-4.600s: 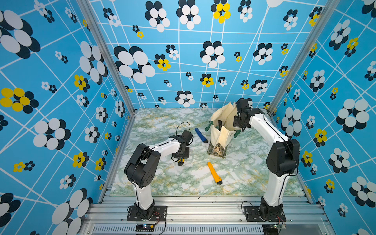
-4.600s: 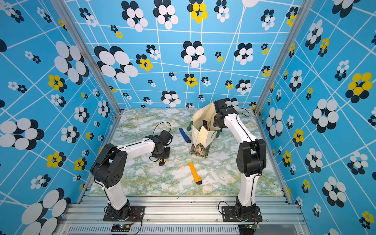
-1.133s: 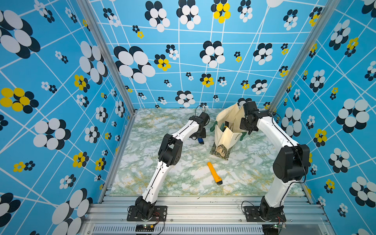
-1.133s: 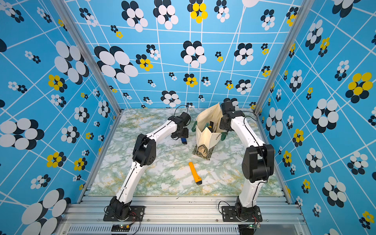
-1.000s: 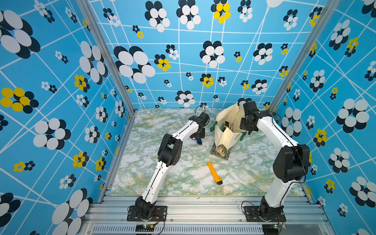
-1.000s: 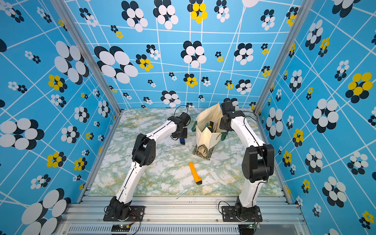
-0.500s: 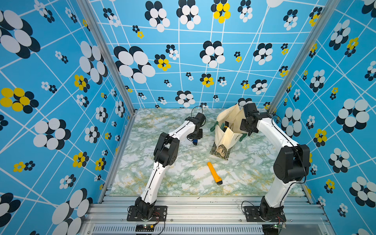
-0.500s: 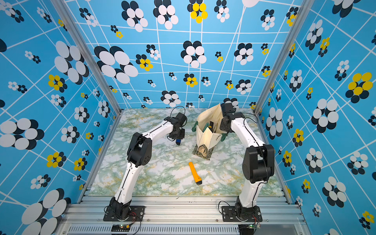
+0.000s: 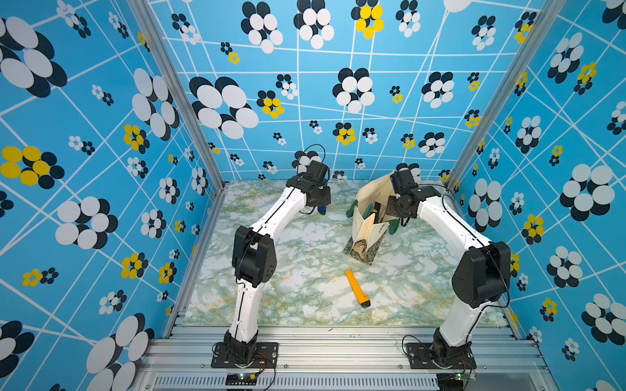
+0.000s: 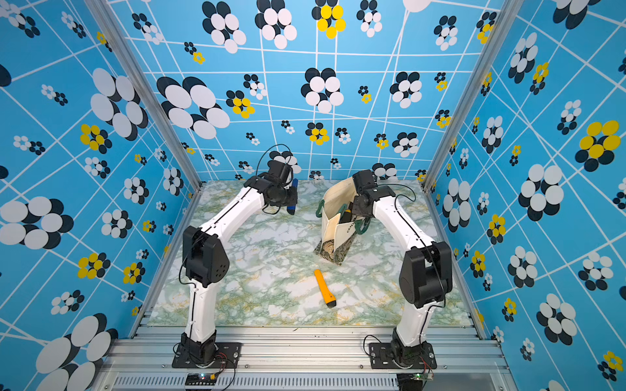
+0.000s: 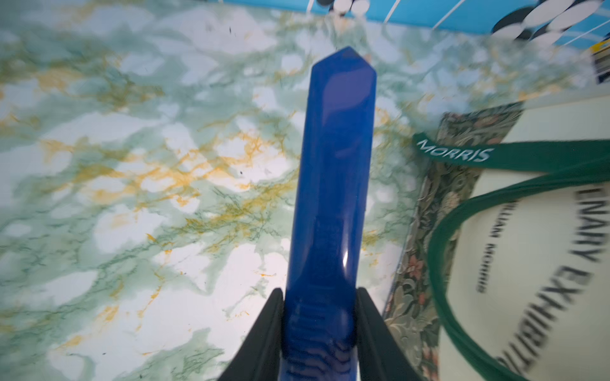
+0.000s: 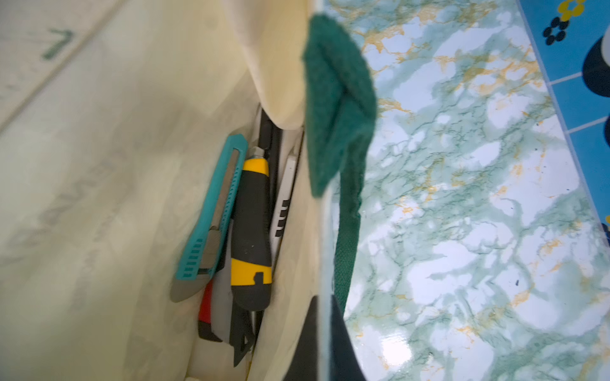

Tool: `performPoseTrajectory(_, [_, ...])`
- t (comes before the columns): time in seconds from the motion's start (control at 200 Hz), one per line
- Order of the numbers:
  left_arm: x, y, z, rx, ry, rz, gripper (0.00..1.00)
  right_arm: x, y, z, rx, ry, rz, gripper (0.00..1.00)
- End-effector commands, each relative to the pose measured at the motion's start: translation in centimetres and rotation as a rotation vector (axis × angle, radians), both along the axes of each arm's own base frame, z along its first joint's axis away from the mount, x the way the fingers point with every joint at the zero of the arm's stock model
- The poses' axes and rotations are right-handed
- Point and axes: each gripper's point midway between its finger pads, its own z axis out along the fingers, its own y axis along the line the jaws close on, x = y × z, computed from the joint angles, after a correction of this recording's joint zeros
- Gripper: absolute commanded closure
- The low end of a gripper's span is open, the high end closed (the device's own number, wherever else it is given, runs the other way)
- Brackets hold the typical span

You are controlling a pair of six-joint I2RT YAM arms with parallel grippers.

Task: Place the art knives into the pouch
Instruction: Pick up the utility knife at the center of the board, then place the utility knife in the pouch.

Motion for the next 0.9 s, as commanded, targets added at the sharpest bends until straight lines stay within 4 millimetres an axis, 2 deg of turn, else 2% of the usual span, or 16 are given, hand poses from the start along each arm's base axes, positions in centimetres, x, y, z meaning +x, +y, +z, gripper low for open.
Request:
performPoseTrajectory(0.0, [0.0,-1.8,6.4,-0.109,-0.144,-0.063,0.76,0.7,4.3,0.9,0.104,-0.035,0.090,1.00])
performPoseTrajectory(0.135, [-0.7,-4.0,10.3,-0.199,-0.224,-0.127,0.76,0.6,7.7,1.6,0.154,-0.054,0.198,1.00])
performPoseTrajectory(0.245, [-1.7,-6.6,11.6,-0.227,-0.258,-0.196,0.75,0.4,9.2,2.0,0.168,-0.058,0.247,1.00])
performPoseTrajectory(0.33, [-2.6,-8.8,11.3,-0.229,-0.254,-0.255,0.75,0.4,9.4,2.1,0.169,-0.062,0.252,1.00])
performPoseTrajectory(0.425, [-3.6,-10.8,10.5,-0.224,-0.240,-0.306,0.75,0.3,8.6,2.0,0.134,-0.062,0.228,1.00])
performPoseTrajectory(0.575, [-4.3,-11.9,8.9,-0.199,-0.208,-0.333,0.72,0.0,7.3,1.8,0.071,-0.053,0.198,1.00])
performPoseTrajectory(0.63, [-4.5,-12.0,8.4,-0.194,-0.192,-0.337,0.66,-0.1,7.1,1.7,0.063,-0.051,0.194,1.00])
performPoseTrajectory(0.655, [-4.5,-11.9,8.3,-0.190,-0.189,-0.336,0.59,0.0,7.1,1.8,0.064,-0.052,0.192,1.00])
performPoseTrajectory(0.674, [-4.5,-11.9,8.2,-0.185,-0.187,-0.336,0.49,0.0,7.0,1.7,0.062,-0.052,0.191,1.00])
performPoseTrajectory(0.774, [-4.5,-11.5,8.2,-0.164,-0.191,-0.327,0.20,0.1,7.1,1.6,0.064,-0.051,0.188,1.00])
performPoseTrajectory(0.824, [-4.4,-11.3,8.4,-0.157,-0.199,-0.318,0.13,0.1,7.1,1.6,0.065,-0.050,0.187,1.00])
performPoseTrajectory(0.894, [-4.3,-10.9,8.7,-0.147,-0.209,-0.308,0.11,0.1,7.1,1.4,0.064,-0.047,0.186,1.00])
